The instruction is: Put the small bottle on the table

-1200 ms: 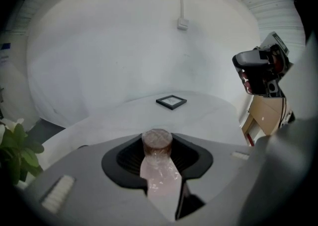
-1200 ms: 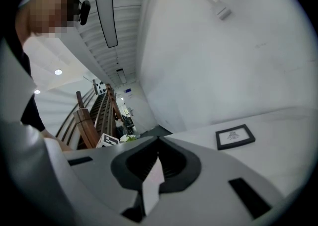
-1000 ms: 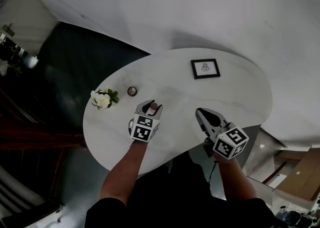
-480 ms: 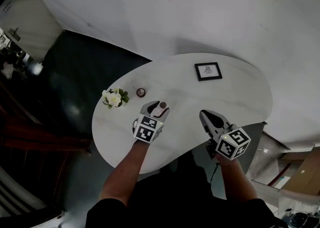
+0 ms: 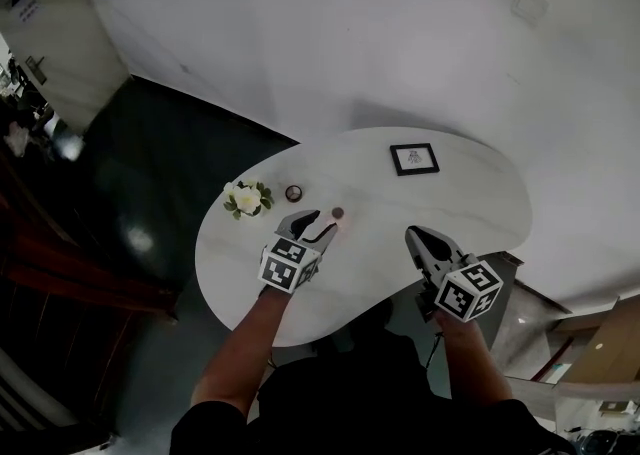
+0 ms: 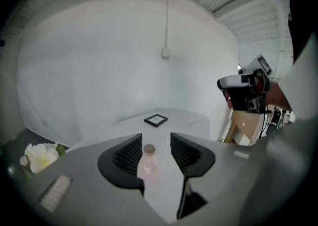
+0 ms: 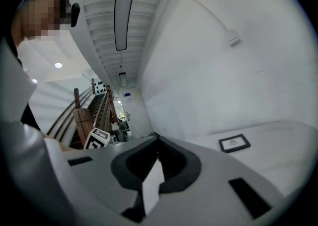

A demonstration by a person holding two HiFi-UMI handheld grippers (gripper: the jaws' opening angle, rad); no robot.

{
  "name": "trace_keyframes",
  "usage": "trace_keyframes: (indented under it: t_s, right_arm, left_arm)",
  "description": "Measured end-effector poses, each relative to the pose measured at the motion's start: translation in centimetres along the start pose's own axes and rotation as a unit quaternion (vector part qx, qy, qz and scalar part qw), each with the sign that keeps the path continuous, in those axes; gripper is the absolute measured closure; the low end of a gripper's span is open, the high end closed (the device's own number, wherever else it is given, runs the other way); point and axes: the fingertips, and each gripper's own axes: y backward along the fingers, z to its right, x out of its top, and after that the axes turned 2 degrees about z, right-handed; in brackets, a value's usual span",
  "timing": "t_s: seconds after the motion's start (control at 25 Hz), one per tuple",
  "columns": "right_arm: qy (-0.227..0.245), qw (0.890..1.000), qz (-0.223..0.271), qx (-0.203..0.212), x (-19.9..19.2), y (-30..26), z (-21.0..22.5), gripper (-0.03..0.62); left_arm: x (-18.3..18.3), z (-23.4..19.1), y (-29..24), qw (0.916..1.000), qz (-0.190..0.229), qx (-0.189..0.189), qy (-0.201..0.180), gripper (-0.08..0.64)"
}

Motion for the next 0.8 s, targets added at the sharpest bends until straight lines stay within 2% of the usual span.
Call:
trace_keyframes:
  t_s: [0.08, 0.2, 0.32, 0.52, 0.6, 0.8]
  right_arm:
    - [0.006, 1.0, 0.003, 0.004, 0.6, 0.1, -0.8, 0.581]
    - [0.014, 1.0, 0.003, 0.014, 1.2, 0.3, -1.6, 0.581]
    - [0.018, 1.0, 0.003, 0.024, 1.3, 0.5, -1.6, 0.581]
    - [0.018, 0.999, 0.006, 0.047, 1.4, 2.5, -1.3, 0.581]
    - [0.02, 0.999, 0.003, 0.046, 1.1, 4.1, -0.3, 0.581]
    - [0.029, 0.998, 0.012, 0.05, 0.8, 8.1, 1.7, 0.583]
  left_arm:
    - [0.9, 0.4, 1.1, 0.9998, 0.007, -0.01, 0.013, 0.385]
    - [1.8, 0.7, 2.8, 0.9999, 0.01, 0.001, -0.014, 0.47]
    - [2.6, 0.8, 3.9, 0.9992, 0.014, 0.024, -0.029, 0.48]
    - [2.8, 2.1, 4.7, 0.9986, -0.004, 0.051, -0.015, 0.517]
    - [3.8, 3.2, 5.0, 0.9977, 0.016, 0.065, -0.008, 0.549]
    - [5.9, 7.3, 5.7, 0.9909, 0.079, 0.107, 0.021, 0.549]
